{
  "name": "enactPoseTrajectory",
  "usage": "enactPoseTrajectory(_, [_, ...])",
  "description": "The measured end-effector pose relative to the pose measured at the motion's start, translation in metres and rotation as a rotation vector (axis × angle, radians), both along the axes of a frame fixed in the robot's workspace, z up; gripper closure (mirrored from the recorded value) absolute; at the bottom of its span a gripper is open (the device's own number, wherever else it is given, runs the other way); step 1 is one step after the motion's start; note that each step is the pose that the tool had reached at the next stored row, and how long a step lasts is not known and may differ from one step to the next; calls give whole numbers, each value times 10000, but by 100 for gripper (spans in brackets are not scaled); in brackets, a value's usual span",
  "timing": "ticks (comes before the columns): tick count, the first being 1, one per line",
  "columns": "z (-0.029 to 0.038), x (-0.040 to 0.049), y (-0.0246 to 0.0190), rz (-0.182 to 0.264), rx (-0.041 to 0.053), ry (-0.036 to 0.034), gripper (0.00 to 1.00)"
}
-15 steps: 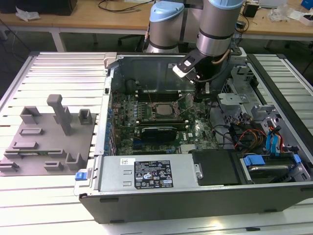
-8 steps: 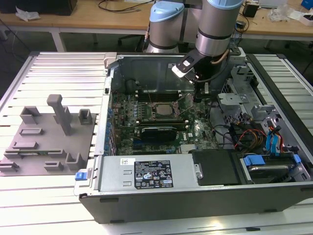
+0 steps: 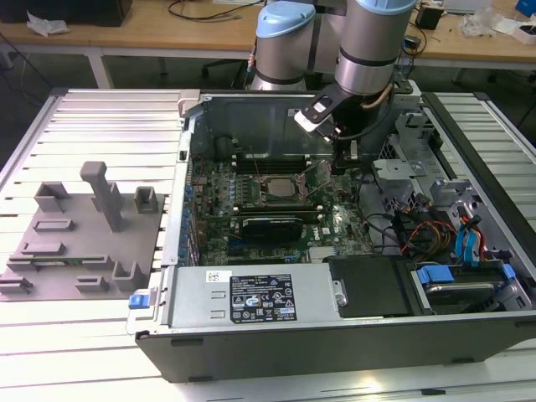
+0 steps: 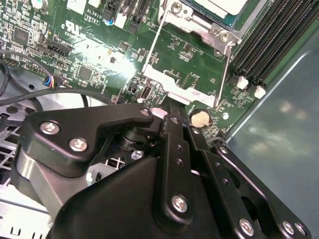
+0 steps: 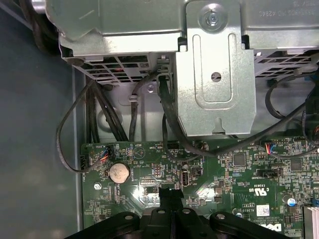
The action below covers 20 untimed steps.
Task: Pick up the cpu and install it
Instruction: 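Close the cpu cover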
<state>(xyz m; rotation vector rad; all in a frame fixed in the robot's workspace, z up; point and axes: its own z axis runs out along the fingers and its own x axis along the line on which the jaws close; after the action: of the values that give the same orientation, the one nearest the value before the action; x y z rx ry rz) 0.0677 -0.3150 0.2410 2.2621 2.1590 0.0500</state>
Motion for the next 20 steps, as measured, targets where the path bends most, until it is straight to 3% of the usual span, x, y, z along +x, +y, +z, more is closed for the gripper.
enactPoseTrajectory(13, [-1,-157,1,3,2,-11,89])
enactPoseTrajectory(20, [0,-372,7,2,1,-71,89])
